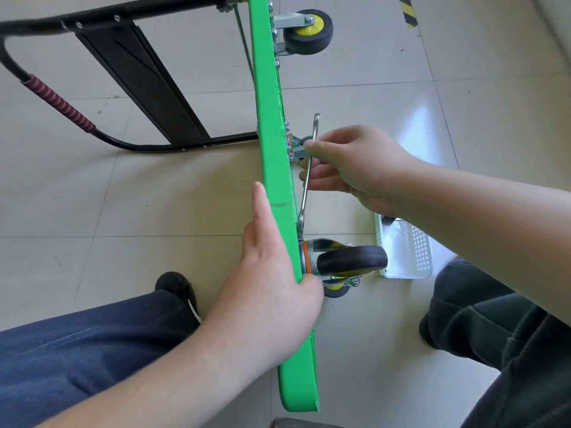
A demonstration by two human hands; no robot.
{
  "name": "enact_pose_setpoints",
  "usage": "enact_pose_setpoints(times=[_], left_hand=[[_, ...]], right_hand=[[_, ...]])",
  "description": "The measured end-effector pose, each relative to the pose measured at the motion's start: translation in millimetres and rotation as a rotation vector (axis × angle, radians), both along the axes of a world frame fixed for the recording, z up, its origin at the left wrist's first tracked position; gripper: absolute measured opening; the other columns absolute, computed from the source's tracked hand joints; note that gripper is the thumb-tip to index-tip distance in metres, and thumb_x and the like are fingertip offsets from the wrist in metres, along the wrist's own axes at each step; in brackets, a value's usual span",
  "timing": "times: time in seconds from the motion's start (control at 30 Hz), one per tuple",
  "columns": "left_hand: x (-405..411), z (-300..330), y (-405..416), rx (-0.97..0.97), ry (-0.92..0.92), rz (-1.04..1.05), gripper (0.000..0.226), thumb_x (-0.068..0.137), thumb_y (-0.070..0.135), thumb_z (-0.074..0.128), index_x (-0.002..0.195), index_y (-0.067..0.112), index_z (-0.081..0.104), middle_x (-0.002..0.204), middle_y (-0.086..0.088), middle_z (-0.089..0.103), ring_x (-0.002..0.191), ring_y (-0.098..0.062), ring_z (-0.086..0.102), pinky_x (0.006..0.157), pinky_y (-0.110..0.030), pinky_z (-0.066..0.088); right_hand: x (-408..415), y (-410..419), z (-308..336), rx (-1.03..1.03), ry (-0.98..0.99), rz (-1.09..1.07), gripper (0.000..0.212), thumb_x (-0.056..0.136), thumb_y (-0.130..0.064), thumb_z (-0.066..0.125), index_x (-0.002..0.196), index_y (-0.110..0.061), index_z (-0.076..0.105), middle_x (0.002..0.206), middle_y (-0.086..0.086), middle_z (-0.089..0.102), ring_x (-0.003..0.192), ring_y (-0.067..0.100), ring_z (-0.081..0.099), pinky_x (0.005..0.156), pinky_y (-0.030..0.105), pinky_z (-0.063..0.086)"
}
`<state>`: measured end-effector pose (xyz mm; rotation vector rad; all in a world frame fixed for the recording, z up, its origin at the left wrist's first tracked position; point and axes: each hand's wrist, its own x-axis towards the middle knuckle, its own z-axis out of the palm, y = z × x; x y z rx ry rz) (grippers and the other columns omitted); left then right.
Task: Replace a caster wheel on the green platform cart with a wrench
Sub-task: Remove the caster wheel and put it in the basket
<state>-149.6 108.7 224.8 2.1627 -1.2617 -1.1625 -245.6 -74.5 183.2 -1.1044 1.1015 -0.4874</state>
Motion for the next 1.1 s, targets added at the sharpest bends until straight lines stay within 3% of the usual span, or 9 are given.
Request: enact_pose_setpoints(times=[0.27,0.37,0.53,0.63,0.7,0.77,0.87,1.03,1.1], left_hand=[[-0.5,-0.6,0.5,-0.007,0.015,0.024,0.115,0.094,0.027,0.062,0.146,0.055,-0.036,0.163,0.021,0.025,0.111,-0.008,0.059,0.088,-0.029,0.049],[-0.8,-0.8,0.9,-0.002,0.000,0.023,0.115,0.094,0.028,0.063,0.148,0.053,-0.036,0.162,0.021,0.016,0.099,0.001,0.045,0.082,-0.021,0.039],[-1.1,0.2,1.1,0.002,-0.001,0.022,0.117,0.092,0.027,0.063,0.148,0.054,-0.035,0.137,0.022,0.018,0.096,-0.008,0.050,0.080,-0.027,0.043],[-0.3,-1.2,1.2,-0.006,0.005,0.020,0.117,0.090,0.025,0.064,0.150,0.056,-0.032,0.117,0.025,0.011,0.084,0.010,0.049,0.071,-0.024,0.042],[-0.8,-2.4,0.6,0.007,0.011,0.028,0.117,0.089,0.024,0.064,0.151,0.056,-0.030,0.117,0.024,0.015,0.068,0.031,0.040,0.066,-0.011,0.036],[-1.3,-4.1,0.5,0.002,0.025,0.042,0.117,0.087,0.021,0.064,0.153,0.055,-0.027,0.123,0.020,0.024,0.069,0.039,0.034,0.064,-0.008,0.033],[-2.0,-5.9,0.7,-0.026,0.041,0.076,0.116,0.085,0.021,0.065,0.155,0.056,-0.019,0.130,0.012,0.035,0.076,0.037,0.037,0.062,-0.007,0.037],[-3.9,-7.6,4.1,-0.049,0.048,0.146,0.113,0.086,0.025,0.069,0.154,0.061,-0.014,0.120,0.020,0.031,0.080,0.032,0.044,0.060,-0.012,0.044],[-4.5,-9.6,5.5,-0.064,0.049,0.170,0.112,0.086,0.025,0.070,0.154,0.062,-0.011,0.113,0.025,0.029,0.083,0.028,0.047,0.064,-0.005,0.044]], right_hand=[[-10.2,30.7,31.0,-0.292,-0.143,0.028,0.010,0.099,-0.010,0.066,0.105,-0.002,0.066,0.087,0.015,0.073,0.079,0.023,0.073,0.080,0.040,0.064],[-18.4,44.2,33.3,-0.404,-0.169,0.041,0.011,0.099,-0.009,0.066,0.108,-0.002,0.066,0.094,0.021,0.074,0.088,0.029,0.076,0.084,0.045,0.064],[-32.1,65.4,34.1,-0.620,-0.196,0.127,0.012,0.097,-0.013,0.068,0.108,-0.016,0.067,0.100,0.007,0.075,0.097,0.025,0.075,0.088,0.047,0.062],[-40.2,76.2,33.7,-0.669,-0.203,0.155,0.011,0.096,-0.013,0.068,0.107,-0.013,0.068,0.102,0.006,0.073,0.101,0.024,0.072,0.087,0.036,0.061],[-46.4,83.4,32.3,-0.685,-0.220,0.197,0.012,0.095,-0.010,0.067,0.107,-0.008,0.068,0.102,0.009,0.071,0.101,0.027,0.070,0.089,0.034,0.059],[-51.1,89.2,30.7,-0.717,-0.218,0.239,0.013,0.095,-0.010,0.067,0.107,-0.006,0.068,0.104,0.008,0.069,0.099,0.027,0.070,0.090,0.032,0.059],[-54.4,91.8,30.7,-0.756,-0.214,0.253,0.012,0.095,-0.010,0.067,0.107,-0.011,0.067,0.106,0.009,0.069,0.098,0.024,0.070,0.089,0.028,0.058],[-55.0,88.6,32.1,-0.860,-0.188,0.278,0.015,0.095,-0.010,0.068,0.109,-0.014,0.066,0.105,0.011,0.070,0.099,0.027,0.070,0.090,0.032,0.060],[-53.3,87.1,34.8,-0.890,-0.178,0.270,0.017,0.095,-0.010,0.069,0.108,-0.018,0.064,0.103,0.010,0.070,0.098,0.027,0.071,0.090,0.032,0.060]])
